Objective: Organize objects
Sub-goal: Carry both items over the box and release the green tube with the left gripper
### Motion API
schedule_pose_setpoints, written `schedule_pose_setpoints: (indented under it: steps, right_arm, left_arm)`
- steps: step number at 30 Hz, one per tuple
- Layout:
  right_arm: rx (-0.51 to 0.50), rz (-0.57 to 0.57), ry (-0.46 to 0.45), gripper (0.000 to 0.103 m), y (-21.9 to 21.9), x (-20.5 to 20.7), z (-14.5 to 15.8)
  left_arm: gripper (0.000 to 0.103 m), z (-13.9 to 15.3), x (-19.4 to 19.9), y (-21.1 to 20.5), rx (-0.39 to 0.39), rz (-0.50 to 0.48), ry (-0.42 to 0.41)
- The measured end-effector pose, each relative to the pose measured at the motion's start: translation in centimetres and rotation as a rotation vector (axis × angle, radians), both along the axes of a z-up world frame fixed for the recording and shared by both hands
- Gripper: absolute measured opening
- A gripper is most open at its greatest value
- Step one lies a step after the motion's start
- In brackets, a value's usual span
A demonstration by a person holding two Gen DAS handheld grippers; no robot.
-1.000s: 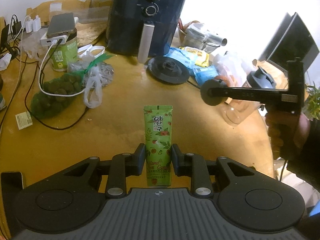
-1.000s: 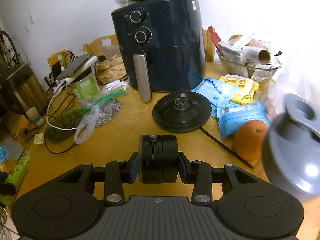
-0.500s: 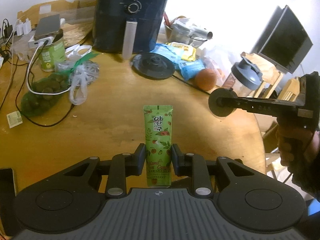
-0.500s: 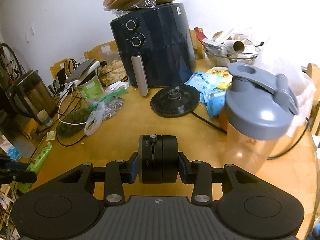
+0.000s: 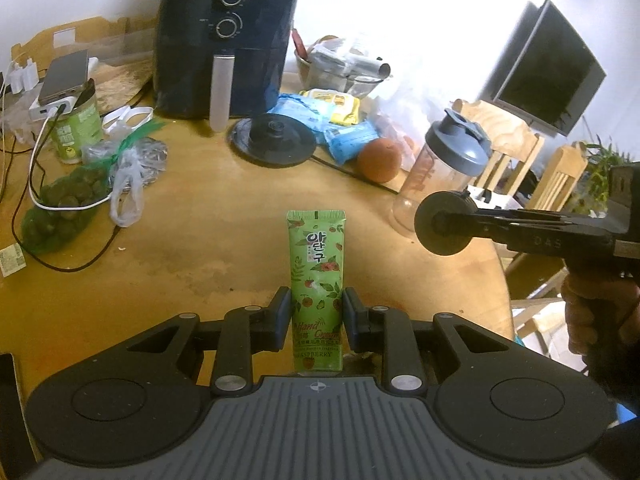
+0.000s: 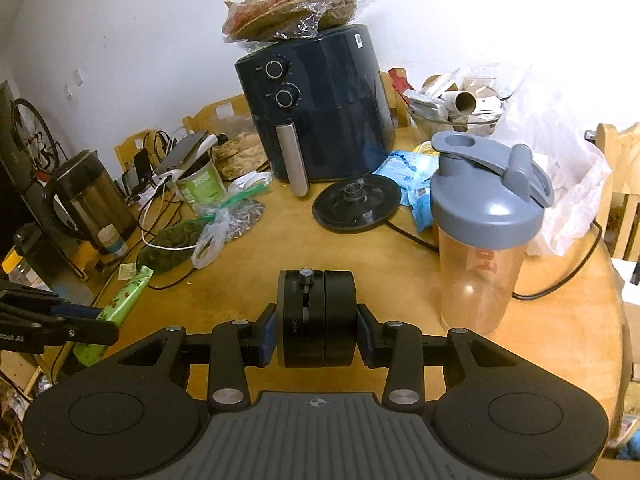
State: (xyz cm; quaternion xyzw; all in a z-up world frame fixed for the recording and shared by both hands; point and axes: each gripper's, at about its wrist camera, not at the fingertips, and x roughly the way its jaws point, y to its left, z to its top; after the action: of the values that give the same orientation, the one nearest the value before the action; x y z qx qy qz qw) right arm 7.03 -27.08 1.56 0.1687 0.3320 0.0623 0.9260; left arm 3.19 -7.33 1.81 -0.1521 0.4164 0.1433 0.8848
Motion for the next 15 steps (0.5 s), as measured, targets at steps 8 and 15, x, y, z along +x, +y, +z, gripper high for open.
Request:
schedule_pose_setpoints:
  steps: [8, 15]
  right_arm:
    - [0.028, -0.007, 0.014, 0.042, 0.0, -2.4, -0.4]
    - [0.053, 0.000, 0.034, 0.043, 0.5, -4.1, -1.0]
  left_arm:
    - [0.027, -0.9, -0.4, -1.1, -0.020, -0.005, 0.025]
    - [0.027, -1.9, -1.1, -2.1, -0.047, 0.004, 0.050]
